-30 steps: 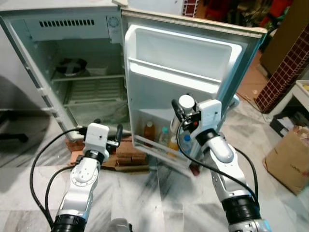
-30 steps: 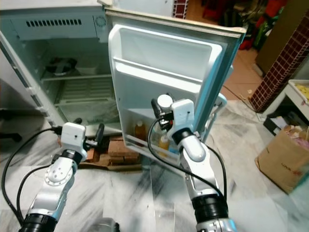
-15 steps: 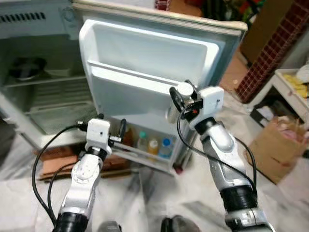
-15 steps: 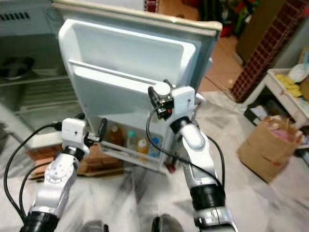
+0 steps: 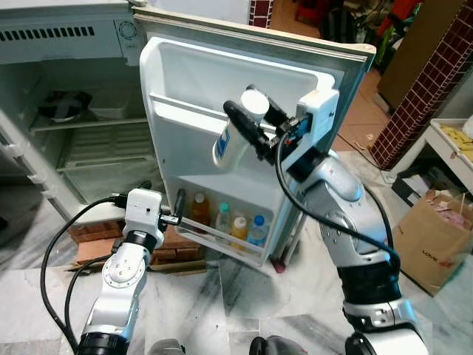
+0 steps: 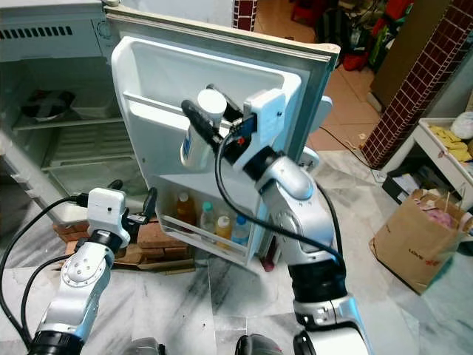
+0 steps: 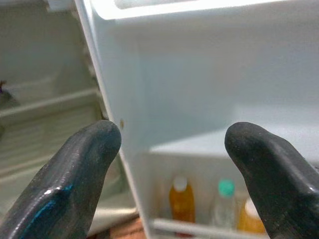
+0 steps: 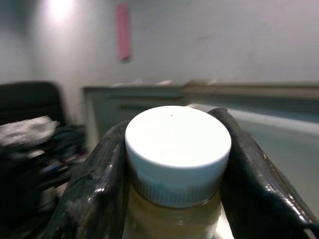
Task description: Restocking fridge
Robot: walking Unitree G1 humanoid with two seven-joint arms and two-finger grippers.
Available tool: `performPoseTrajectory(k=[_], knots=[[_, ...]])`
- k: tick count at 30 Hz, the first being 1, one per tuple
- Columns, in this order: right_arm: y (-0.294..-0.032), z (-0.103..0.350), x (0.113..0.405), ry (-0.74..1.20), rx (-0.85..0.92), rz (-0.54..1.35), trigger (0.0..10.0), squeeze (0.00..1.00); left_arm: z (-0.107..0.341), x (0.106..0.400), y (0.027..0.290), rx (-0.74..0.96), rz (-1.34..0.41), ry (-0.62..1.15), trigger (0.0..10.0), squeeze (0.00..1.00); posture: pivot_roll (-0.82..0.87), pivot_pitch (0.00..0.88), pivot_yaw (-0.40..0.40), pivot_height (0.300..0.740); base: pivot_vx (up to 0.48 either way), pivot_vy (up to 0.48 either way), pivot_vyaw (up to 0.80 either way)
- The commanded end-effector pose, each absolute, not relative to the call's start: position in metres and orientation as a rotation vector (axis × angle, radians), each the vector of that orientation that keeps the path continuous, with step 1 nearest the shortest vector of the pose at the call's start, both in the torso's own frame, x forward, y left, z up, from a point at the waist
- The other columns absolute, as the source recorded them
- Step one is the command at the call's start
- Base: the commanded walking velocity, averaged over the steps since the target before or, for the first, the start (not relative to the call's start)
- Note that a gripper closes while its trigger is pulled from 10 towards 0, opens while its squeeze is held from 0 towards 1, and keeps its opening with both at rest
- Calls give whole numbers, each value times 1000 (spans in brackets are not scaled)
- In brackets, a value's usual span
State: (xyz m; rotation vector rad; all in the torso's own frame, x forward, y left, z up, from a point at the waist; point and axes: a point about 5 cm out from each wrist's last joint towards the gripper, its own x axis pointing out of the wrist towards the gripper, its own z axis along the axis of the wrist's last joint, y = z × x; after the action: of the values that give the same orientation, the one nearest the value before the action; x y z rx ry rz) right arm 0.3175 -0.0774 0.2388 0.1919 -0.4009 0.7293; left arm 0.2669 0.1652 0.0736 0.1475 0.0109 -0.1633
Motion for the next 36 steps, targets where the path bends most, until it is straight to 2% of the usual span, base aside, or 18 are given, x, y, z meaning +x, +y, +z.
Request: performPoseTrajectory(k=[1, 7, 12, 23, 31, 32, 33, 34, 35, 36], knots=[[-96, 269, 325, -547, 177, 572, 10000, 0, 67, 260, 168, 169, -176, 48, 10000, 0, 110, 48, -36, 740, 0, 0, 0], [-118, 265, 336, -545, 130, 355, 10000, 0, 59, 247, 171, 190, -160, 88, 10000, 0, 116, 52, -33, 740, 0, 0, 0], [-119, 253, 343, -503, 55, 285, 10000, 0, 58, 244, 173, 188, -152, 99, 10000, 0, 123, 55, -36, 740, 0, 0, 0], [-107, 226, 346, -413, -56, 279, 10000, 0, 60, 247, 171, 192, -151, 94, 10000, 0, 121, 54, -38, 740, 0, 0, 0], [-92, 217, 344, -372, -50, 384, 10000, 8, 61, 249, 168, 191, -156, 93, 10000, 0, 120, 48, -40, 740, 0, 0, 0], [-88, 213, 344, -351, -62, 414, 10000, 243, 61, 249, 167, 191, -157, 92, 10000, 0, 121, 48, -42, 740, 0, 0, 0], [-85, 210, 344, -337, -70, 435, 10000, 243, 61, 250, 167, 191, -157, 92, 10000, 0, 121, 48, -42, 740, 0, 0, 0], [-83, 208, 343, -332, -73, 456, 10000, 937, 61, 250, 167, 191, -157, 93, 10000, 0, 121, 46, -44, 740, 0, 0, 0], [-81, 207, 342, -330, -75, 471, 10000, 1000, 60, 250, 167, 191, -157, 93, 10000, 0, 121, 45, -45, 740, 0, 0, 0], [-80, 206, 341, -330, -79, 483, 10000, 1000, 60, 250, 167, 191, -157, 94, 10000, 0, 121, 46, -45, 740, 0, 0, 0]])
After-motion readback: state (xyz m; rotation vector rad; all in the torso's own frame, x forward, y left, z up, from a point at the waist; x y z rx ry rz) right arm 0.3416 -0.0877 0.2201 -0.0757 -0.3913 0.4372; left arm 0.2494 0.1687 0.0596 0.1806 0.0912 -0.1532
